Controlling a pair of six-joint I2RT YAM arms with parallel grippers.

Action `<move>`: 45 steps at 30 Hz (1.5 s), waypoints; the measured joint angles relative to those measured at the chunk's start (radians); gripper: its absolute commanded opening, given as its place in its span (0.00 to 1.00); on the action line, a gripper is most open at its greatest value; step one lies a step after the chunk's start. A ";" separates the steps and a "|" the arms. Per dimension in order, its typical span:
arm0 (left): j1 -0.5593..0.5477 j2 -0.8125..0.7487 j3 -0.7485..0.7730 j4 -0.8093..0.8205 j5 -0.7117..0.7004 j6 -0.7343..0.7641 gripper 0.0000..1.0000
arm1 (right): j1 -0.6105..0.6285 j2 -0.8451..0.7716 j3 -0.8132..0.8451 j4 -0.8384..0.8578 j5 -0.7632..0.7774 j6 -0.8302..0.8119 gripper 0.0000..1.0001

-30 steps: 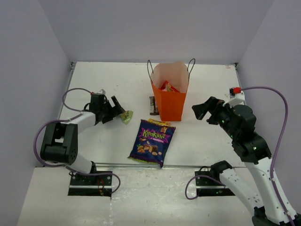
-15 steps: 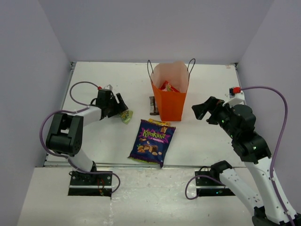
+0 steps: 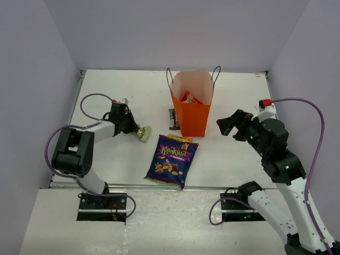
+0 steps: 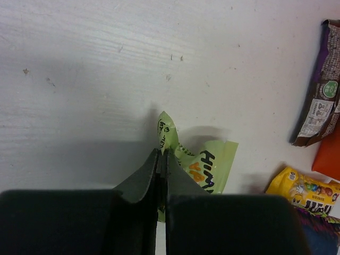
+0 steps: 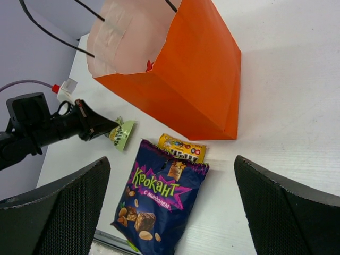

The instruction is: Place the snacks into the paper bag

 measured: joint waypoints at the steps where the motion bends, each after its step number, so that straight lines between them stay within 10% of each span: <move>1: 0.000 -0.005 0.000 -0.008 0.003 0.001 0.00 | 0.000 0.000 -0.001 0.000 0.000 0.000 0.99; 16: -0.034 -0.393 0.058 -0.075 0.173 -0.009 0.00 | 0.000 0.030 -0.001 0.004 -0.021 -0.001 0.99; 24: -0.236 -0.525 0.281 -0.111 0.117 -0.008 0.00 | 0.000 0.041 0.013 0.004 -0.026 0.001 0.99; 45: -0.418 -0.032 0.932 -0.148 0.077 0.002 0.00 | 0.000 0.038 0.068 0.006 -0.027 0.009 0.99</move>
